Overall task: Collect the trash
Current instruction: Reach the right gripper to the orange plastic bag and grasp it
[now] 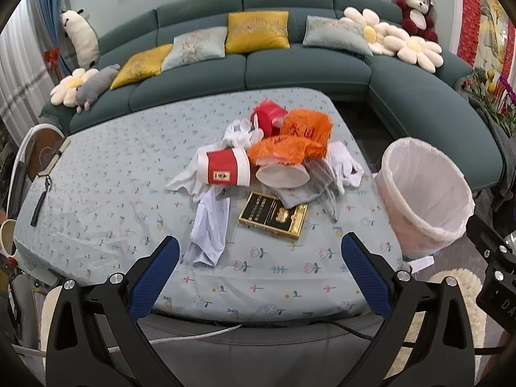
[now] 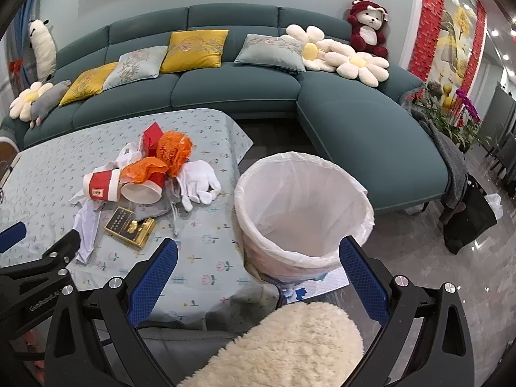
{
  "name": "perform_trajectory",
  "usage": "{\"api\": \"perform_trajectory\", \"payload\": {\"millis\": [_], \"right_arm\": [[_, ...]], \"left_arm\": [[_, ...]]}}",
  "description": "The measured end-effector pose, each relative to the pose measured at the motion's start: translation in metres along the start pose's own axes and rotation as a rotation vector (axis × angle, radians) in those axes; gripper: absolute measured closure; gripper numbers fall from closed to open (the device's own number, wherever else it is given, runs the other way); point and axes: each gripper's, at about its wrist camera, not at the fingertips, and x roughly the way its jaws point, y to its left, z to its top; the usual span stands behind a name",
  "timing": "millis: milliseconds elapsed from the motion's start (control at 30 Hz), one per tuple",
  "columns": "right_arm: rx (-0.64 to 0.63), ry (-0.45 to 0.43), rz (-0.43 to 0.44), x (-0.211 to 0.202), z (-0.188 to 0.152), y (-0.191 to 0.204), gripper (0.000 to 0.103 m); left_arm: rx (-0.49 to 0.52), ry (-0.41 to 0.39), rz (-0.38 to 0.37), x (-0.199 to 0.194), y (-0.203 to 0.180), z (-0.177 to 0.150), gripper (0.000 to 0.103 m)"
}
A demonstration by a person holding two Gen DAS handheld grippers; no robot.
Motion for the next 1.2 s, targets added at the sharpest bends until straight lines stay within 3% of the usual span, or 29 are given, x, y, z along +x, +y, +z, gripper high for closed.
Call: {"api": "perform_trajectory", "payload": {"millis": [300,433,567,933,1033,1133,1200], "right_arm": [[-0.028,0.010,0.008,0.013,0.008,0.020,0.007],[-0.035,0.019,0.009,0.021,0.011,0.028,0.007],[-0.026,0.057,0.024,0.038,0.011,0.037,0.007],[0.011,0.140,0.059,0.079,0.017,0.063,0.007],[-0.005,0.153,0.065,0.087,0.021,0.072,0.007],[-0.012,0.159,0.076,0.093,0.025,0.079,0.007],[-0.024,0.159,0.088,0.097,0.030,0.086,0.007]], "left_arm": [[-0.020,0.065,-0.019,0.029,0.021,-0.001,0.007],[-0.041,0.093,0.010,0.048,0.037,-0.004,0.007],[-0.074,0.132,0.033,0.072,0.060,-0.003,0.007],[-0.122,0.195,-0.004,0.130,0.094,0.008,0.008],[-0.129,0.215,-0.029,0.141,0.097,0.009,0.018],[-0.134,0.237,-0.064,0.148,0.098,0.009,0.037],[-0.141,0.246,-0.089,0.151,0.099,0.009,0.056]]}}
